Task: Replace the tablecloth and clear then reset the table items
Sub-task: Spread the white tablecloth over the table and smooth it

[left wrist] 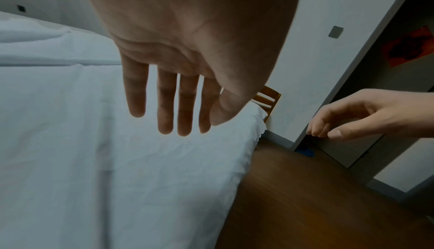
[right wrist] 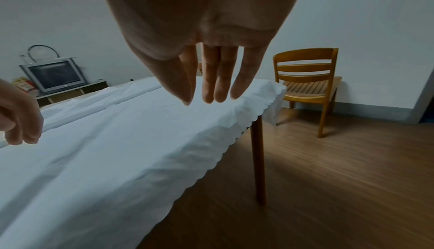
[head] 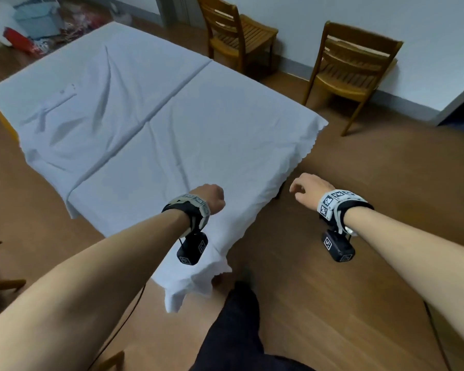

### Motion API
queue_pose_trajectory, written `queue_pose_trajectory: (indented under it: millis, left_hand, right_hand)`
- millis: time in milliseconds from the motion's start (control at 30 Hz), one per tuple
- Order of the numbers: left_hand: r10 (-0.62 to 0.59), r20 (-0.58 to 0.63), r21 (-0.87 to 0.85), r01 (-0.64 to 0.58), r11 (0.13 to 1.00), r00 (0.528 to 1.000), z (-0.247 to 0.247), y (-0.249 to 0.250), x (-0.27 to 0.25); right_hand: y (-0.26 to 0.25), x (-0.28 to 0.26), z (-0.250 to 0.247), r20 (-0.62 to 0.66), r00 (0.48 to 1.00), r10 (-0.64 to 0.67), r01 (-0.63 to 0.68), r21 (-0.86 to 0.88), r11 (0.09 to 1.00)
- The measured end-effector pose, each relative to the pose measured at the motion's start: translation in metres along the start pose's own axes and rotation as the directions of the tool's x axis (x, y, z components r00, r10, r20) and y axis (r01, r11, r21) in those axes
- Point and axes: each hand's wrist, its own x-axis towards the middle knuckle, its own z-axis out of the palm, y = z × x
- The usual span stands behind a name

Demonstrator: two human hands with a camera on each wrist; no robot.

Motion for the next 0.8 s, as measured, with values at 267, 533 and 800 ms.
queue_pose_trajectory:
  millis: [267, 533, 800]
  left_hand:
    - [0.093, 0.035, 0.020, -0.094, 0.995, 0.995, -0.042, 0.057, 0.155]
    - [0.117, 0.026, -0.043, -0.116, 0.992, 0.993, -0.081, 0.107, 0.258]
    - [-0.022, 0.015, -0.047, 0.023, 0.999, 1.000, -0.078, 0.123, 0.326]
  right_hand:
    - [0.071, 0.105, -0.044, -0.019, 0.991, 0.135, -0.134, 0.041, 0.990]
    - [0.132, 0.204, -0.102, 0.022, 0.982, 0.190, -0.189, -0.048, 0.981]
    - [0.186, 0.323, -0.128, 0.065, 0.987, 0.147, -0.139, -0.107, 0.985]
